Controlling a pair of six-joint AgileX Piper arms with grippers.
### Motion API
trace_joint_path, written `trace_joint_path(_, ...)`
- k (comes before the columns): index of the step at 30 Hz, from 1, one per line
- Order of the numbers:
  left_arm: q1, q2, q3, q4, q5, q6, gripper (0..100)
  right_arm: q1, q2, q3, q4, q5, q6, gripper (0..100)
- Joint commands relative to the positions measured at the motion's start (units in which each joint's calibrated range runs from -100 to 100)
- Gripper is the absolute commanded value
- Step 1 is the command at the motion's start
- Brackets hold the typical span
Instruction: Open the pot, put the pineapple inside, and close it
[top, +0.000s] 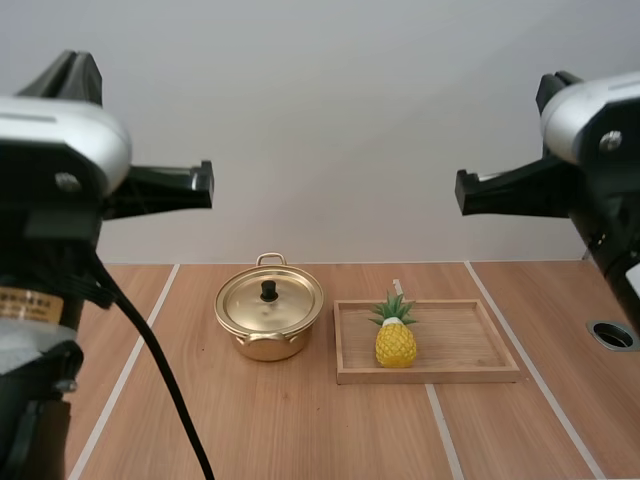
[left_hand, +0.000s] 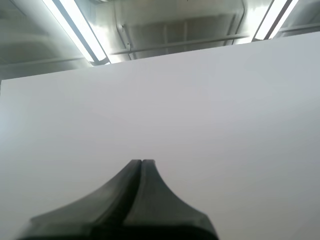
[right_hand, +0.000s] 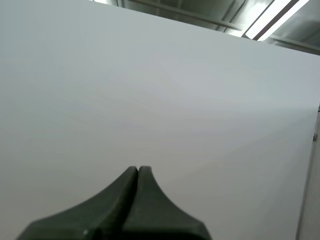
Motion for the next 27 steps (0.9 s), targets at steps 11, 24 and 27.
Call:
trace_joint_path(11,-0.06,19.27,-27.7,-1.67,27.84,-0.88,0,-0.22,16.83,-21.78,-0.49,15.29,1.53,0)
trace_joint_path(24,-0.06,37.81,-51.08,-26.8,68.5,20.99,0,-3.44,29.8,-32.49,2.44,29.68,1.53,0)
trace_joint_path(27,-0.06,41.01,-53.22,-26.8,74.82,21.08,0,-3.53,31.68,-32.66,2.31,34.61,1.43,0)
